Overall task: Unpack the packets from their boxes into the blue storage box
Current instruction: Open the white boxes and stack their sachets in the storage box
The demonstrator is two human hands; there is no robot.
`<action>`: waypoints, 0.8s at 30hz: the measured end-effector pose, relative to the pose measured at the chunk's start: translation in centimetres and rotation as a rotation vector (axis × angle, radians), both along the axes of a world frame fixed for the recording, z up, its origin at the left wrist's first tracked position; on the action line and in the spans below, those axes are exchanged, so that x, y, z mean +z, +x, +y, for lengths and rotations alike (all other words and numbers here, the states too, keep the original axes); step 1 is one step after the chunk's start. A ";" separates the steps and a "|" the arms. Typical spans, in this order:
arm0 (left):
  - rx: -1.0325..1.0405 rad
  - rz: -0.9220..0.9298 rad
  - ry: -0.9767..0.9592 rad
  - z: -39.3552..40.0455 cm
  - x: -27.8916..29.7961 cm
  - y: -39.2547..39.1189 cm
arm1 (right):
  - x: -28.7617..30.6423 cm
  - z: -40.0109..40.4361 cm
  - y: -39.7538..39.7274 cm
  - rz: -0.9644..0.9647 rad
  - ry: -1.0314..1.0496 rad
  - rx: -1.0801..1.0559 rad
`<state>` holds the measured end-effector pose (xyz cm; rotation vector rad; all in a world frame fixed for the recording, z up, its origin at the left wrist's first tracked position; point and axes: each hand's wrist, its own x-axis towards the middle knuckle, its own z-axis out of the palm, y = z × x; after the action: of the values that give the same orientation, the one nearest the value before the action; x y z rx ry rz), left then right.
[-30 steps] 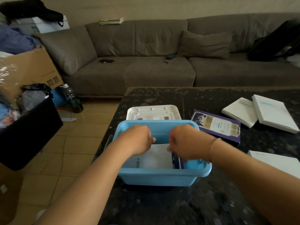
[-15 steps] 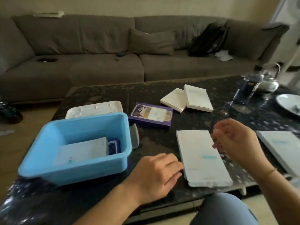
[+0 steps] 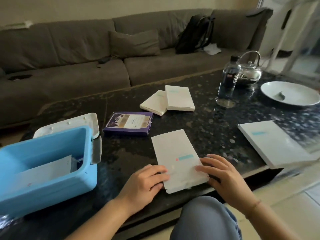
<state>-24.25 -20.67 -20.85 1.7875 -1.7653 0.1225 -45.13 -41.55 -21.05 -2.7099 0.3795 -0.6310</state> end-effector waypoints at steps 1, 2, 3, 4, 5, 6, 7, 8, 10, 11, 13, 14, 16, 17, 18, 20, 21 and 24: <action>-0.011 0.012 -0.035 -0.2 0.1 -0.1 | -0.1 -0.1 0.3 -0.064 0.007 0.002; -0.021 0.027 -0.075 -0.3 0.5 -0.2 | 0.1 -0.3 0.5 -0.134 0.036 0.000; -0.029 0.045 -0.121 -0.4 1.0 -0.4 | 0.7 -0.3 0.6 -0.208 0.078 -0.003; -0.033 0.072 -0.175 -0.4 1.9 -0.6 | 1.8 -0.4 0.8 -0.285 0.120 0.000; -0.033 0.111 -0.235 -0.4 3.1 -0.8 | 3.3 -0.3 1.0 -0.359 0.163 0.017; -0.031 0.161 -0.290 -0.3 4.7 -1.0 | 5.0 0.0 1.2 -0.424 0.234 0.048; -0.031 0.225 -0.328 -0.3 6.3 -1.1 | 6.8 0.3 1.5 -0.467 0.343 0.086; -0.032 0.304 -0.345 -0.2 7.9 -1.2 | 8.4 0.5 1.8 -0.482 0.466 0.125; -0.008 0.438 -0.346 0.0 10.0 -0.9 | 11.0 0.9 2.7 -0.458 0.687 0.188; 0.017 0.477 -0.345 0.0 10.5 -0.6 | 11.6 1.1 3.2 -0.455 0.793 0.198; 0.061 0.439 -0.344 -0.1 11.1 0.3 | 12.1 1.3 4.4 -0.499 0.928 0.179; 0.075 0.381 -0.342 -0.3 11.3 0.7 | 12.1 1.3 5.0 -0.523 0.925 0.164; 0.088 0.283 -0.346 -0.4 11.4 1.5 | 12.1 1.3 6.1 -0.553 0.834 0.170; 0.097 0.260 -0.355 -0.4 11.3 1.8 | 12.0 1.2 6.4 -0.556 0.788 0.191; 0.106 0.257 -0.365 -0.4 11.2 2.1 | 11.8 1.0 6.6 -0.550 0.761 0.218; 0.111 0.278 -0.377 -0.2 11.1 2.5 | 11.6 1.0 6.6 -0.519 0.778 0.259; 0.107 0.283 -0.380 -0.1 11.0 2.6 | 11.4 1.1 6.6 -0.509 0.778 0.260; 0.084 0.267 -0.384 0.1 10.9 2.6 | 11.2 1.4 7.0 -0.534 0.568 0.182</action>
<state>-21.66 -20.60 -9.93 1.5198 -1.3735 0.2290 -38.10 -40.12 -9.80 -1.9231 0.1384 -0.9800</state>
